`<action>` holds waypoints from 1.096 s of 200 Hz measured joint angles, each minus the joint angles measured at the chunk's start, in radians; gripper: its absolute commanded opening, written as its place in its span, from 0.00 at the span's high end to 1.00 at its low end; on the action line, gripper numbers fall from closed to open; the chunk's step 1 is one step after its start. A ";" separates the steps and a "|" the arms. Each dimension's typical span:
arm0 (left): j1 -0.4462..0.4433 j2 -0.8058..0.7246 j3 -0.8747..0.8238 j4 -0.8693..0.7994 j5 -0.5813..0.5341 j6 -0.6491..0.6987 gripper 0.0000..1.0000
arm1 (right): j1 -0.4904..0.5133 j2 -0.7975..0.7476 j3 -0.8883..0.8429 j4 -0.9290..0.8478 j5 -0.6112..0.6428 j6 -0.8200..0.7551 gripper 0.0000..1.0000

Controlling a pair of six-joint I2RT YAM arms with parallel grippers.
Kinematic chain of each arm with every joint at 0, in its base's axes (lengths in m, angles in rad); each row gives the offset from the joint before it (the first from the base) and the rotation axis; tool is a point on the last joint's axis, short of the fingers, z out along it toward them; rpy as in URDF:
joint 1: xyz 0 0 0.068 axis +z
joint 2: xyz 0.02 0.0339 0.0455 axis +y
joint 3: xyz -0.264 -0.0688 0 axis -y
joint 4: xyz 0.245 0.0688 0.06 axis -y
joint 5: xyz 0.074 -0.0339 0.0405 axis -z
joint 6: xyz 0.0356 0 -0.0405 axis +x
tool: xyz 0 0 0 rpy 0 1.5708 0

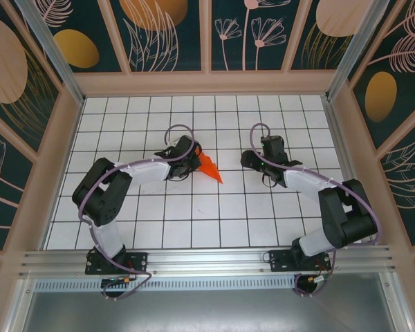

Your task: Fold a paper plane with a square sheet of paper (pick it up from the middle)

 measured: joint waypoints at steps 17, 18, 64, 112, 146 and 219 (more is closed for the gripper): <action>0.000 -0.028 -0.034 0.049 0.005 0.005 1.00 | 0.000 0.000 0.000 0.001 -0.015 0.000 0.24; 0.000 -0.029 -0.034 0.050 0.005 0.005 1.00 | 0.000 0.000 0.000 0.001 -0.016 0.000 0.23; 0.000 -0.080 -0.043 0.164 0.089 0.098 1.00 | -0.002 -0.014 -0.002 0.037 -0.098 0.021 0.23; 0.000 -0.138 -0.071 0.316 0.231 0.186 1.00 | -0.018 -0.143 -0.021 0.052 -0.142 0.066 0.23; 0.000 -0.084 -0.071 0.400 0.319 0.208 1.00 | -0.019 -0.191 -0.032 0.074 -0.197 0.090 0.27; 0.005 0.092 -0.073 0.434 0.434 0.211 1.00 | 0.073 -0.097 -0.037 0.064 -0.252 0.097 0.38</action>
